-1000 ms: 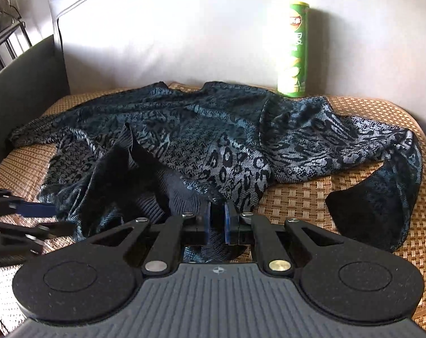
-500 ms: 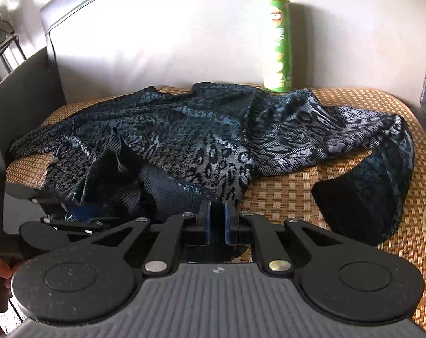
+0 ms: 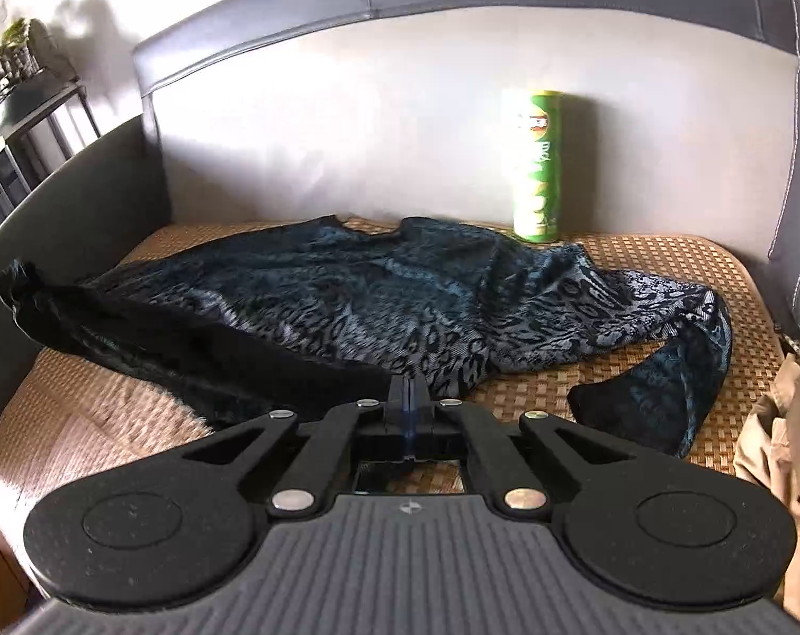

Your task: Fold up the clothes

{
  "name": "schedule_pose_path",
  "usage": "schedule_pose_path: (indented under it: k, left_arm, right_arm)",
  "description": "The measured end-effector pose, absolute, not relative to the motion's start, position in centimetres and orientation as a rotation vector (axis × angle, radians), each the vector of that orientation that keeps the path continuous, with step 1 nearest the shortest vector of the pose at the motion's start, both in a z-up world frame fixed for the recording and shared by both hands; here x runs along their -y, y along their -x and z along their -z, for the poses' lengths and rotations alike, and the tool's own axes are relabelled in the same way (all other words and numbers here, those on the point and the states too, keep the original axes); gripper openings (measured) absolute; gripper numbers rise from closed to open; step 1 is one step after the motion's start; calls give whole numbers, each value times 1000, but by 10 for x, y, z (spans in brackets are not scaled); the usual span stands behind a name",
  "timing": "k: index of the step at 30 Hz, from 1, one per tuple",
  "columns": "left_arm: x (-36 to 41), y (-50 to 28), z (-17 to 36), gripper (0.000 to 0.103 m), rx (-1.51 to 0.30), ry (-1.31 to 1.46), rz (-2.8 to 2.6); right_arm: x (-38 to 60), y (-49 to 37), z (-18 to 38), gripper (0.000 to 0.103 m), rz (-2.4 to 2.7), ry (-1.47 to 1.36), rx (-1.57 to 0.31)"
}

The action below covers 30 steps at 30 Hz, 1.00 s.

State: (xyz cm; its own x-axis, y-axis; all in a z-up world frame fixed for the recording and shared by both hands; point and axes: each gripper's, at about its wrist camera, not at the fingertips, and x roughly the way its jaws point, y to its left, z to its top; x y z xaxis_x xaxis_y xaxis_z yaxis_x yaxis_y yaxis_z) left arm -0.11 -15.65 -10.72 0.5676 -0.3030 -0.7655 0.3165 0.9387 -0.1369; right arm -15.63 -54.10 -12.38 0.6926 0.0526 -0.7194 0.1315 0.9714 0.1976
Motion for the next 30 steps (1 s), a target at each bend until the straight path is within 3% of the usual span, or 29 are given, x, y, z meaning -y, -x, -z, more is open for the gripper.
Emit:
schedule_pose_path:
  k: [4,6,9,18,23,24,25,30]
  left_arm:
    - [153,0,116,0,-909,-31,376]
    - [154,0,120,0,-906,-50,383]
    - [146,-2,123,0,-908,-56,378]
    - [138,-12,135,0,-924,-58,342]
    - [139,-15,141,0,-935,-72,334]
    - [137,-17,141,0,-939,-64,328]
    - [134,-18,140,0,-943,-56,322]
    - [113,-17,118,0,-926,-27,323]
  right_arm:
    - [531,150,149,11,59,-305,-859]
    - [525,145,169,31,73,-363,-881]
    - [523,136,194,40,136,-438,-898]
    - [527,81,220,54,146,-337,-911]
    - [540,46,243,52,135,-427,-998]
    - [540,42,246,16,119,-426,-1016]
    - [540,39,248,7,96,-440,-1035]
    - [545,64,182,5,26,-488,-917]
